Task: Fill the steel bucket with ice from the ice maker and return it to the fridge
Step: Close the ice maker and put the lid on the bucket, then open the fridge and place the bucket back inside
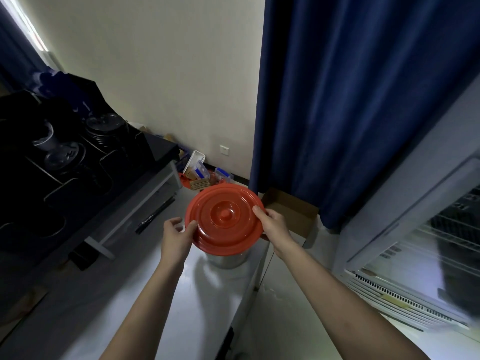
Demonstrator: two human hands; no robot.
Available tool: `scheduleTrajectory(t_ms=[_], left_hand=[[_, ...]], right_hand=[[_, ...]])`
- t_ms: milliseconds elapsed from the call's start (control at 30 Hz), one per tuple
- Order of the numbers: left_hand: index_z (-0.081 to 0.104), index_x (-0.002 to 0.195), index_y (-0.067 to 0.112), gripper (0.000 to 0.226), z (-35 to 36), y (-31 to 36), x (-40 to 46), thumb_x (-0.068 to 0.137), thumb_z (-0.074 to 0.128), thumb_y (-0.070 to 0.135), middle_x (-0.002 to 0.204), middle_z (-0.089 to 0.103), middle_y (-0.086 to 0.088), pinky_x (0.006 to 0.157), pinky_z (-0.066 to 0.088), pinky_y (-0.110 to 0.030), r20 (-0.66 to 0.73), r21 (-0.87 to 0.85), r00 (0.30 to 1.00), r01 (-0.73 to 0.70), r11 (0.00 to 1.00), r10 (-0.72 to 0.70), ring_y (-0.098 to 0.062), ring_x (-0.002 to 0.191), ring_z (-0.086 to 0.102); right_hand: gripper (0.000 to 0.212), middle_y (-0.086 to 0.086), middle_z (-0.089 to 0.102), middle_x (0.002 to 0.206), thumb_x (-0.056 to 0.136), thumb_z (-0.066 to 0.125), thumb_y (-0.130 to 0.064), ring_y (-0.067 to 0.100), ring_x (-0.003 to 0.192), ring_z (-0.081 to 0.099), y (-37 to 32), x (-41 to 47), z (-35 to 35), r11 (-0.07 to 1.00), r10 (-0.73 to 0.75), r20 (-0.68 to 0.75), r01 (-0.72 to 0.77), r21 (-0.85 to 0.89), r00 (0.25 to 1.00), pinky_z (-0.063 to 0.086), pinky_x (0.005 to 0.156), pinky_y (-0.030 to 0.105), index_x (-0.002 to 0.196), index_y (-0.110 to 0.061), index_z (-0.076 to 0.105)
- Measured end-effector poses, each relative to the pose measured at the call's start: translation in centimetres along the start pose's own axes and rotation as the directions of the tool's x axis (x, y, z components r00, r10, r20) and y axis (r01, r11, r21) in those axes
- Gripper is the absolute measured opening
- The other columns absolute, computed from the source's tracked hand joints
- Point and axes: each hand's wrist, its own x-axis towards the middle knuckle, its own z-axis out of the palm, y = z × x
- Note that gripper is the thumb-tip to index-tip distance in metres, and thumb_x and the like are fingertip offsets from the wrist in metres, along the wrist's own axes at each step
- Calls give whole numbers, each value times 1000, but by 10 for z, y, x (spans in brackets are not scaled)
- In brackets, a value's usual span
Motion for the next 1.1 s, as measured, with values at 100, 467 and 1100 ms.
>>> scheduleTrajectory(t_ms=[100,467,1100], left_hand=[[51,138,17,58,0,10,0,86,76,28,143,51,-12,106,46,-46,-39,166,994,-92,982,100,-29,129,53],[55,115,31,27,55,81,-26,93,58,17,120,64,-1,93,54,-37,108,106,908,-415,904,405,-16,106,63],[60,118,24,17,353,103,-171,102,59,21,104,66,9,83,47,-28,584,12,720,-469,883,374,-10,99,63]], right_hand=[[47,-2,73,118,98,62,-56,14,110,68,-6,-1,-1,998,-3,-27,1,-55,1000,54,96,35,131,-23,66],[6,-12,66,106,104,60,-31,7,99,65,-37,-27,-58,992,-120,-308,125,-6,944,51,76,23,108,-31,65],[16,3,71,111,103,61,-17,20,105,68,1,-106,-354,976,-175,-661,217,-19,730,56,99,41,116,-20,69]])
